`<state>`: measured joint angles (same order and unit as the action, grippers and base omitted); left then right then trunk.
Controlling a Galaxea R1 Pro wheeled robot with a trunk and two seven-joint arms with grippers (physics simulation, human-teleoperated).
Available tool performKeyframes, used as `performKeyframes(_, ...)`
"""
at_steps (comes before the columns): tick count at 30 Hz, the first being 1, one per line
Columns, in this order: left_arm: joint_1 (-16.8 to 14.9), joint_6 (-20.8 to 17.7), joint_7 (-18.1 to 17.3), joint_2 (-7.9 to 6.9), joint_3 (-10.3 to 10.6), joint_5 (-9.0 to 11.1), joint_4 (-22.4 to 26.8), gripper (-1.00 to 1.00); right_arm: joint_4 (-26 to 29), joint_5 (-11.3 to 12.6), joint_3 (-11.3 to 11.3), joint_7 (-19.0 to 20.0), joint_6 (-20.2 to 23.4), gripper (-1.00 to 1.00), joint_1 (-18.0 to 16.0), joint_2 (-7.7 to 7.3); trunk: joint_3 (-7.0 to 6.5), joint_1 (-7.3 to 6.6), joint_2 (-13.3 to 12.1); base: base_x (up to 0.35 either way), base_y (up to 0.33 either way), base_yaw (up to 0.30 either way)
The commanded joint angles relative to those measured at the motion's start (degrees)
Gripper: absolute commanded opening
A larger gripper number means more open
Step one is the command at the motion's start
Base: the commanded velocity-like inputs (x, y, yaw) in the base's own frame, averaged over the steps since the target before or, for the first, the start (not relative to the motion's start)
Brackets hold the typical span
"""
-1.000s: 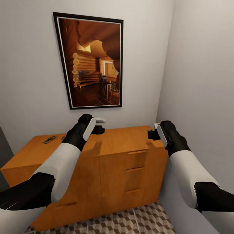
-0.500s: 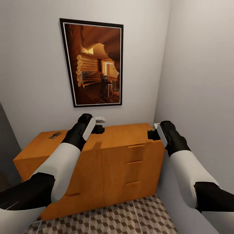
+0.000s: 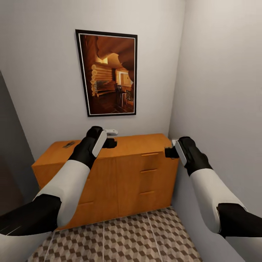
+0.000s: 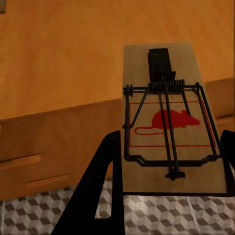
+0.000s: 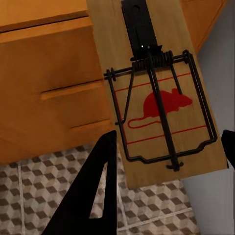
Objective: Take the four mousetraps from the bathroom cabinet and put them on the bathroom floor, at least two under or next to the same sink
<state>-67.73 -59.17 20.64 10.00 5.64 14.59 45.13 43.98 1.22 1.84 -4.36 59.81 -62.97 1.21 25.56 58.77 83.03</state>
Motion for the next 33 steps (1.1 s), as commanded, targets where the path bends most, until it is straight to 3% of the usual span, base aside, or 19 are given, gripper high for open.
performKeyframes(1,0.1,-0.2,0.6,0.00,0.1,0.3,0.2,-1.00,-1.0,0.2,0.2,-0.4,0.2,-1.00,0.0,0.04,0.07,-0.04,0.0,-0.345,0.000,0.000)
performKeyframes(4,0.7,-0.2,0.6,0.00,0.1,0.2,0.2,-1.00,-2.8,0.2,0.2,-0.4,0.2,-1.00,0.0,0.03,0.07,-0.04,0.0,-0.345,0.000,0.000)
performKeyframes(10,5.2,-0.1,0.7,0.00,0.1,0.0,1.8,-1.00,-9.3,0.1,0.2,-0.3,0.2,-1.00,-0.1,-0.30,0.07,-0.04,0.0,-0.345,0.000,0.000)
performKeyframes(15,10.1,0.1,0.6,0.00,0.1,0.0,2.5,-1.00,-12.6,0.2,0.2,-0.1,0.2,-1.00,0.3,-2.31,0.07,-0.04,0.0,-0.345,0.000,0.000)
performKeyframes(21,18.4,2.3,0.6,-0.61,0.1,0.2,2.0,-1.00,-13.2,0.1,0.3,0.2,0.2,-1.00,6.9,-4.55,0.07,-0.04,0.0,-0.345,0.000,0.000)
performKeyframes(23,22.0,5.5,0.6,-1.97,0.1,0.4,0.4,-1.00,-13.3,0.0,0.2,0.4,-2.1,-1.00,10.8,-5.40,0.07,-0.04,0.0,-0.346,0.000,0.000)
performKeyframes(25,23.4,7.5,0.5,-2.86,0.1,0.7,-1.3,-1.00,-13.3,0.0,0.2,0.5,-4.0,-1.00,13.1,-5.66,0.07,-0.04,0.0,-0.346,0.000,0.000)
performKeyframes(29,25.6,15.0,0.3,-4.45,0.1,1.0,-11.2,-1.00,-13.3,0.2,0.2,0.7,-11.4,-1.00,20.1,-6.01,0.07,-0.04,0.0,-0.346,0.000,0.000)
performKeyframes(33,26.1,22.9,0.1,-4.87,0.1,1.0,-21.2,-1.00,-13.3,0.2,0.2,0.7,-15.0,-1.00,24.9,-6.09,0.07,-0.04,0.0,-0.346,0.000,0.000)
